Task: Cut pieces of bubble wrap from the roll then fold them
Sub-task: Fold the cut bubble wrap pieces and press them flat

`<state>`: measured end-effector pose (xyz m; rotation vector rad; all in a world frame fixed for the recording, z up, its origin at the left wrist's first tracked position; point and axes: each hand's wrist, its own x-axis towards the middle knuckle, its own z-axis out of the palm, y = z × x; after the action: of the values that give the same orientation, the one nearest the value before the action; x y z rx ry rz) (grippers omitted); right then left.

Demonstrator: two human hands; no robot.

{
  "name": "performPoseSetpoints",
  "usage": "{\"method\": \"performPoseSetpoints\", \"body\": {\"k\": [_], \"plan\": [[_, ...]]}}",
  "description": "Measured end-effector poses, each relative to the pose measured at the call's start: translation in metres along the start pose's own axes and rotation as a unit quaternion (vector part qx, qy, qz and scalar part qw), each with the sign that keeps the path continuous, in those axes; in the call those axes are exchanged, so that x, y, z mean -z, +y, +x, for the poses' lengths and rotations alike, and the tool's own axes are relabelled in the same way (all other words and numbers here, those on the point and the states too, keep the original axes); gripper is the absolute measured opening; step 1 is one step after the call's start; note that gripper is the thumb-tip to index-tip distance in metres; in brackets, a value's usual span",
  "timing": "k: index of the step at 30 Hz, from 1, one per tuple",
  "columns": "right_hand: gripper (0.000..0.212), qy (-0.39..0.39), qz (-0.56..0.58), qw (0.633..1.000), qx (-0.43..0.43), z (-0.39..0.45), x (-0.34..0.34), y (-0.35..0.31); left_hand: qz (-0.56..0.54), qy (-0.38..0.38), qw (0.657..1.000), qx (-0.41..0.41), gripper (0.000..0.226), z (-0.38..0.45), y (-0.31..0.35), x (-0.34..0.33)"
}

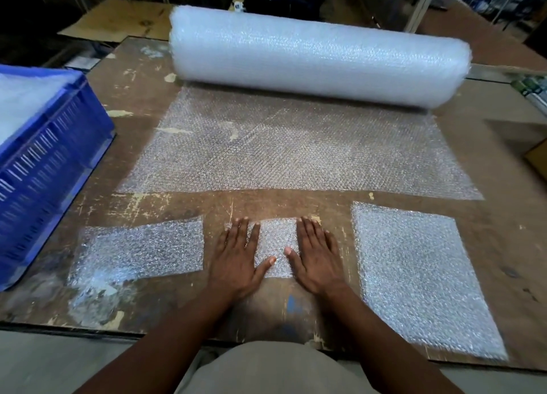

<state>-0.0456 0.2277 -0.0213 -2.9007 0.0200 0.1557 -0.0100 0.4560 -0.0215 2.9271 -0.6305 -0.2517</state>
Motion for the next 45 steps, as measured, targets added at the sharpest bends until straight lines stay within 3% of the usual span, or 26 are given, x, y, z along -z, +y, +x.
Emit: {"method": "performPoseSetpoints", "body": {"k": [14,18,22,25,30,35,37,40,43,45], "plan": [[0.082,-0.004,0.031,0.999,-0.011,0.008,0.005,0.005,0.004,0.012,1.0,-0.007,0.093,-0.002,0.004,-0.007],[0.09,0.034,0.08,0.995,0.055,-0.013,0.017,0.005,-0.001,0.018,1.0,-0.018,0.096,-0.007,0.002,-0.003],[0.054,0.08,0.068,0.981,0.164,-0.037,0.009,0.01,-0.01,0.016,0.996,-0.087,0.09,-0.019,-0.002,-0.004],[0.028,0.128,0.078,0.973,0.176,-0.043,-0.002,0.009,0.005,-0.002,0.993,-0.115,0.092,-0.026,-0.001,-0.008],[0.014,0.197,0.019,0.955,0.219,-0.039,0.001,-0.002,0.02,-0.03,0.994,-0.1,0.094,-0.023,0.002,-0.001],[0.01,0.235,0.089,0.948,0.194,-0.042,0.014,-0.012,0.018,-0.04,0.996,-0.082,0.077,-0.018,0.009,0.016],[0.02,0.215,0.088,0.957,0.173,-0.045,0.019,-0.013,0.025,-0.052,0.995,-0.086,0.075,-0.014,0.01,0.025],[0.065,0.125,0.022,0.984,0.129,-0.049,0.018,-0.017,0.031,-0.059,0.991,-0.112,0.065,-0.012,0.011,0.033],[0.073,0.098,-0.002,0.988,0.121,-0.048,0.008,-0.02,0.026,-0.052,0.987,-0.147,0.093,-0.016,0.012,0.035],[0.08,0.107,0.0,0.988,0.11,-0.048,0.001,-0.023,0.035,-0.027,0.986,-0.163,0.087,-0.018,0.007,0.033]]}}
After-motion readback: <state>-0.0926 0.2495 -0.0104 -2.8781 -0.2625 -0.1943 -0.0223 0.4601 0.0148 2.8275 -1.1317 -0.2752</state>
